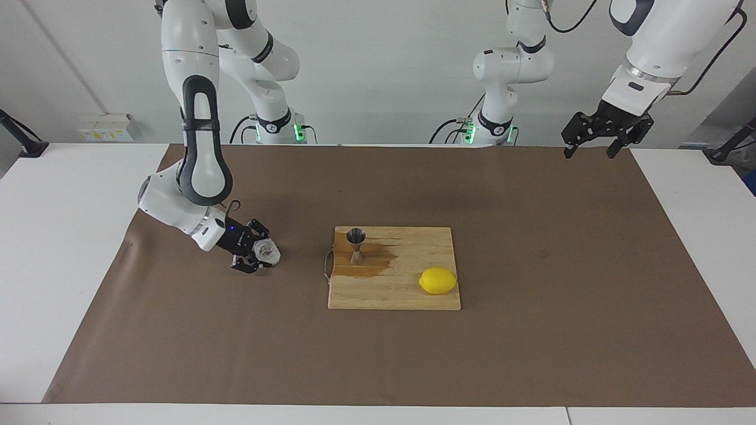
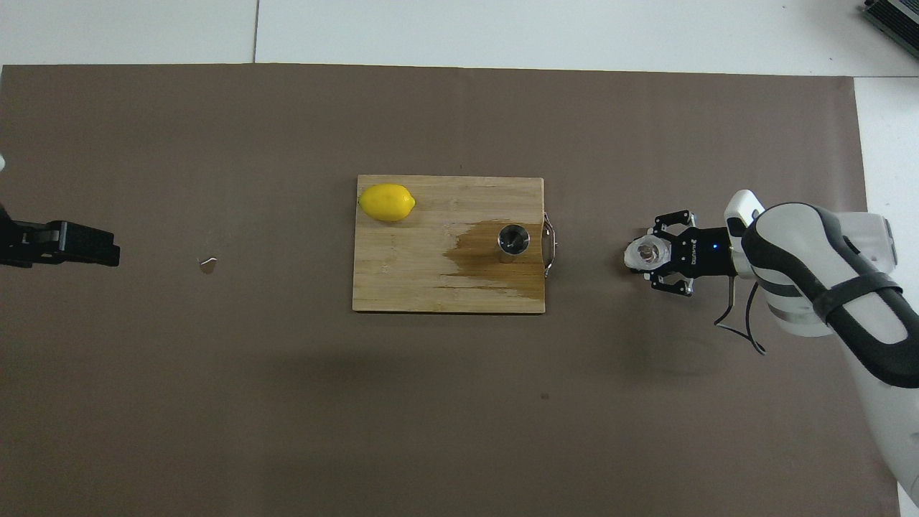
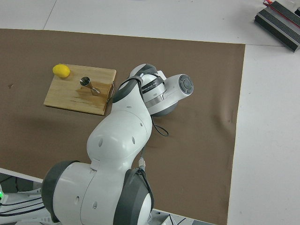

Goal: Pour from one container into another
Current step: 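Lift the white cup and carry it above the metal cup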

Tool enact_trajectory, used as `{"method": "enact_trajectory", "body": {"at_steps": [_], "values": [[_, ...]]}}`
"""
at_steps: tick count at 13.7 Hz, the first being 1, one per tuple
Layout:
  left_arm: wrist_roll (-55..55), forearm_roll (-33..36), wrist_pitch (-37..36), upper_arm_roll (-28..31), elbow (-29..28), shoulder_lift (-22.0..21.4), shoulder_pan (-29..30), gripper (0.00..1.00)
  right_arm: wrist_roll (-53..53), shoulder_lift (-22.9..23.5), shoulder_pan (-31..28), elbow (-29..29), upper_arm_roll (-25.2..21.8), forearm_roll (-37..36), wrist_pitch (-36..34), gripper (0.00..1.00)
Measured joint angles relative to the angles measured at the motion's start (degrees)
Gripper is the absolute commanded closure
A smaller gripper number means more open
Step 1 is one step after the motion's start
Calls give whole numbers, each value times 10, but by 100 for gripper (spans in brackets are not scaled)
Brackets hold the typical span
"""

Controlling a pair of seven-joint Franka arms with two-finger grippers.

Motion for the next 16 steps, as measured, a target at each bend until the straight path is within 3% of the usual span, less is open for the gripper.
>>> {"method": "enact_trajectory", "body": {"at_steps": [2,7,16], "values": [[3,0,0,-2,0,0,10,0,50,-13,24,11,0,-9,1,64],[4,0,0,-7,-2,0,21,0,264,-64,79,48,2,-118,-8,64],[4,0,0,-13,-3,0,25,0,529,-82,187,116,5,-296,-38,64]]}}
